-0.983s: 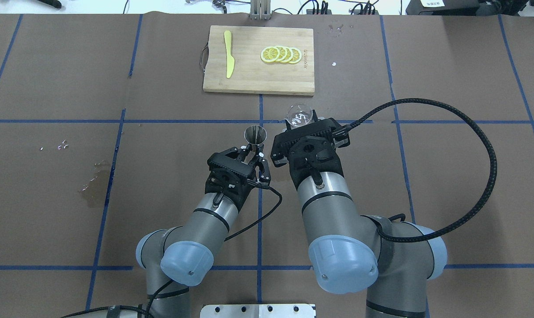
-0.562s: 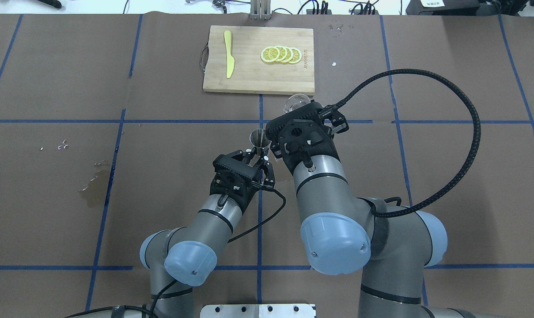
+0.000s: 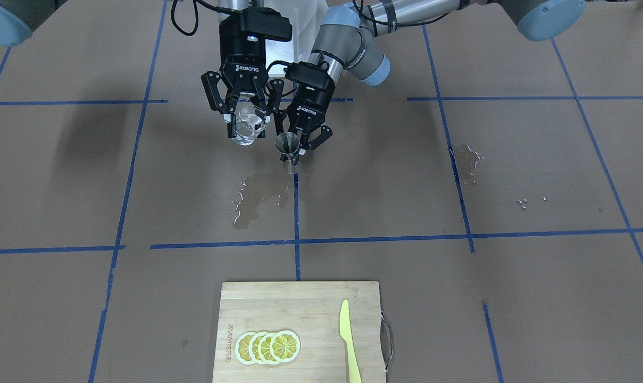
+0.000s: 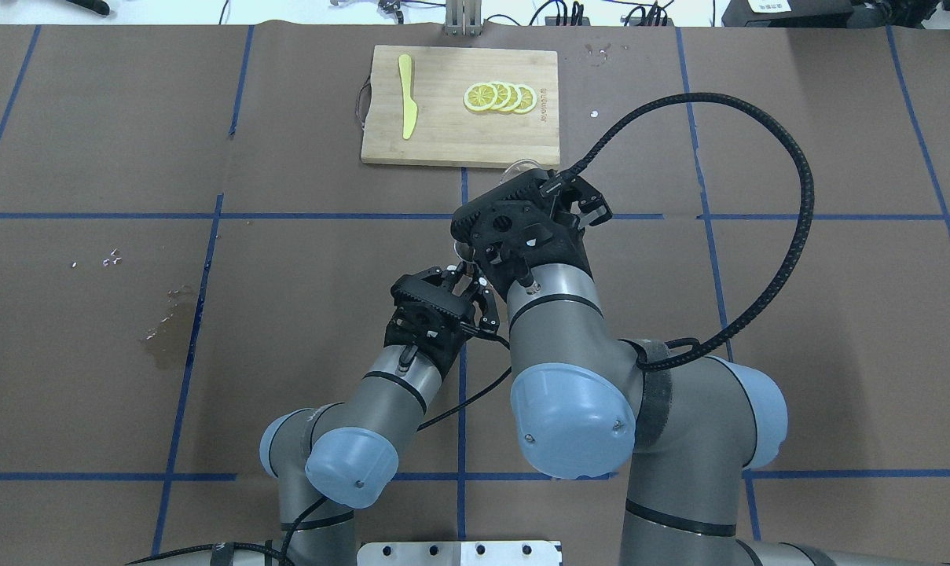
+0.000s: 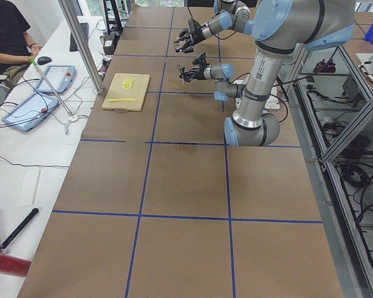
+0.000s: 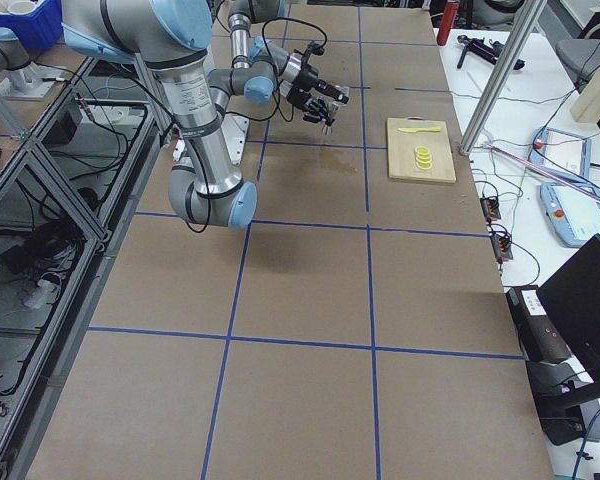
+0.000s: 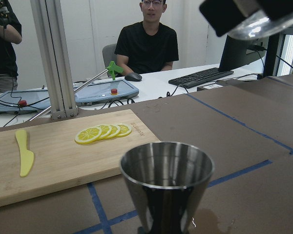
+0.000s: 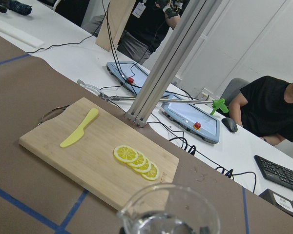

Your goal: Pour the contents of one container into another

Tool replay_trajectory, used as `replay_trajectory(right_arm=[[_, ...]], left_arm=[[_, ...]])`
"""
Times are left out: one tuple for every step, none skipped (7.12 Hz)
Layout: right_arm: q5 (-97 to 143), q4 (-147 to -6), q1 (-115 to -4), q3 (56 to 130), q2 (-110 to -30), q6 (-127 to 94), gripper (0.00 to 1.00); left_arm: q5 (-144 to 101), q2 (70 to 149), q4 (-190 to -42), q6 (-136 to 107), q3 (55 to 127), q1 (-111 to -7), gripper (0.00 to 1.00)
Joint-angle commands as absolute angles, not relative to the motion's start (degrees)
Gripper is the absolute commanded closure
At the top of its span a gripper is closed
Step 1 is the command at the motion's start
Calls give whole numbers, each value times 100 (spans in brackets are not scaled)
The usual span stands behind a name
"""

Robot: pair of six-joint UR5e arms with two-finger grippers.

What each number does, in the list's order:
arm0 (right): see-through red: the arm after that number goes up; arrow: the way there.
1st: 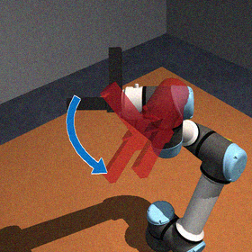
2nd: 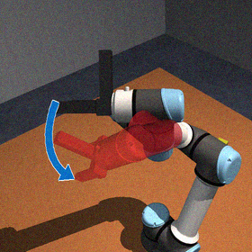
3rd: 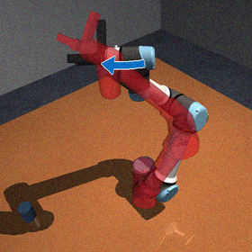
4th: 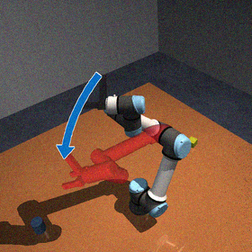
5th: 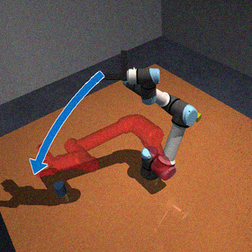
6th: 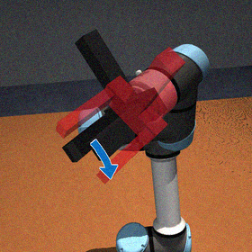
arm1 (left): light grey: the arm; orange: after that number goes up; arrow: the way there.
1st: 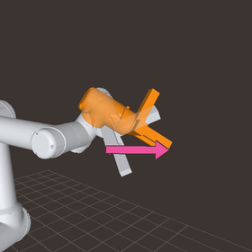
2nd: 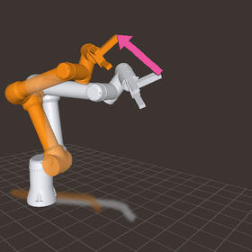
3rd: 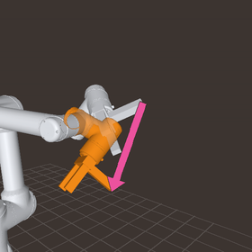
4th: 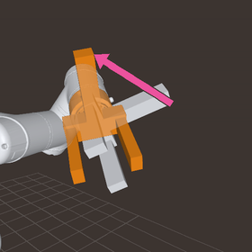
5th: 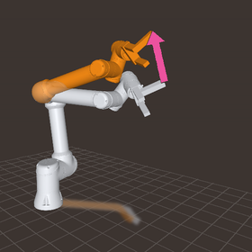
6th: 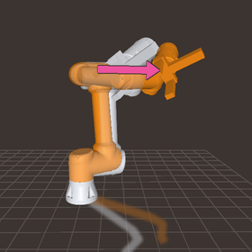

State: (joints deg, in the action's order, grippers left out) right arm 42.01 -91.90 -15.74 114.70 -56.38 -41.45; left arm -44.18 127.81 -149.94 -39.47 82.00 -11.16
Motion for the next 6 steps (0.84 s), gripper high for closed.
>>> replay_trajectory(right_arm=[[4201,-9281,-1565,11444,-5616,-3789,100],[4201,-9377,-1564,11452,-5608,-3727,100],[4201,-9448,-1556,11452,-5599,-3570,100],[4201,-9457,-1556,11461,-5599,-3412,100],[4201,-9457,-1530,11461,-5599,-3358,100],[4201,-9457,-1521,11461,-5590,-3218,100]], left_arm=[[-4421,12876,-14994,-3946,8130,-1116,100],[-4421,12876,-14994,-3946,8095,-1116,100],[-4412,12876,-14994,-3737,8103,-1116,100],[-4412,12885,-14994,-3718,8104,-1125,100],[-4412,12885,-14994,-3718,8104,-1125,100],[-4412,12885,-14994,-3718,8104,-1125,100]])
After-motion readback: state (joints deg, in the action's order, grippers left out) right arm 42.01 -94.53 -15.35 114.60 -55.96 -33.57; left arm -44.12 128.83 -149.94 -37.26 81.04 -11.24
